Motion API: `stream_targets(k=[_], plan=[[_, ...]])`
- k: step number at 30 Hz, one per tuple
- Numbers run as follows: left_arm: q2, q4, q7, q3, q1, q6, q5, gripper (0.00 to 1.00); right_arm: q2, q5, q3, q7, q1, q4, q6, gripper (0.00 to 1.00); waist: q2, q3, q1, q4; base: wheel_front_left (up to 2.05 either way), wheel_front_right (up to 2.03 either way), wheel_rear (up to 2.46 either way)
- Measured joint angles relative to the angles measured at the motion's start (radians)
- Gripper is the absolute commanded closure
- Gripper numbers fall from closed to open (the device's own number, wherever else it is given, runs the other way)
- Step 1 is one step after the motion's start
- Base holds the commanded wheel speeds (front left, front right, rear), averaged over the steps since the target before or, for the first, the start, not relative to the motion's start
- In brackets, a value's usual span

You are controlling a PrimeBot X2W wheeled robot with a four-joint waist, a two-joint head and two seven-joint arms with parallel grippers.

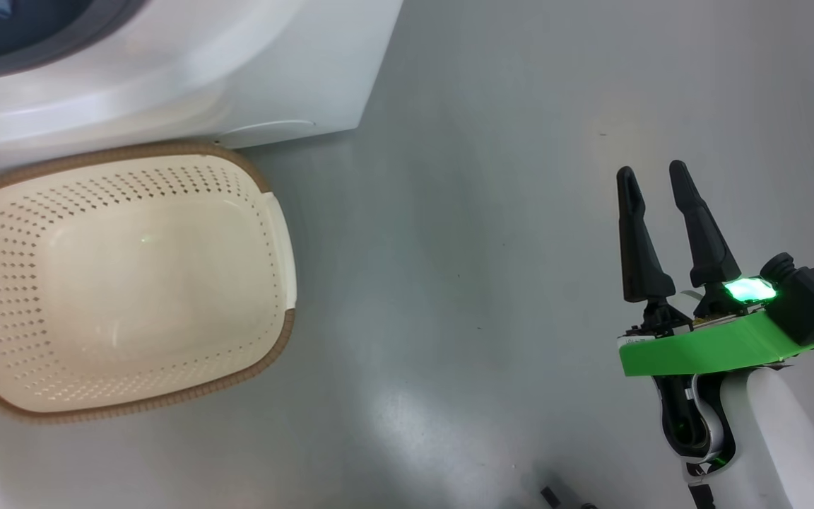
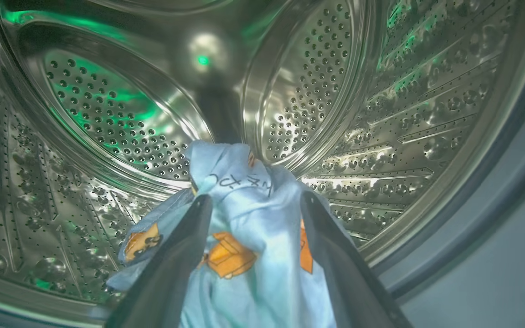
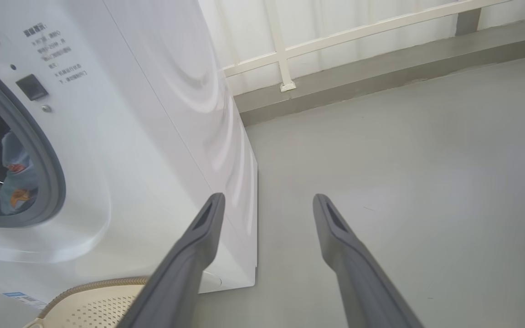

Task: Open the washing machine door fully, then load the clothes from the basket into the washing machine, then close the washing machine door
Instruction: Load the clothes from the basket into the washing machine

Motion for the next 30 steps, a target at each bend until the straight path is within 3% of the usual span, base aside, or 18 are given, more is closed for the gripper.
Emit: stream_targets(k=[22, 30], plan=[[-0.100, -0.260, 0.000, 0.127, 0.296, 0.000, 0.021, 0.00, -0.001, -0.023, -0.030, 0.000, 0.009, 0.010, 0.000, 0.00, -0.0001, -0.092, 0.0000, 0.070, 0.00, 0.00, 0.00], [-0.151, -0.326, 0.000, 0.175, 0.439, 0.000, 0.035, 0.00, -0.028, -0.027, -0.054, 0.000, 0.049, 0.016, 0.000, 0.00, -0.0001, -0.151, 0.0000, 0.098, 0.00, 0.00, 0.00]])
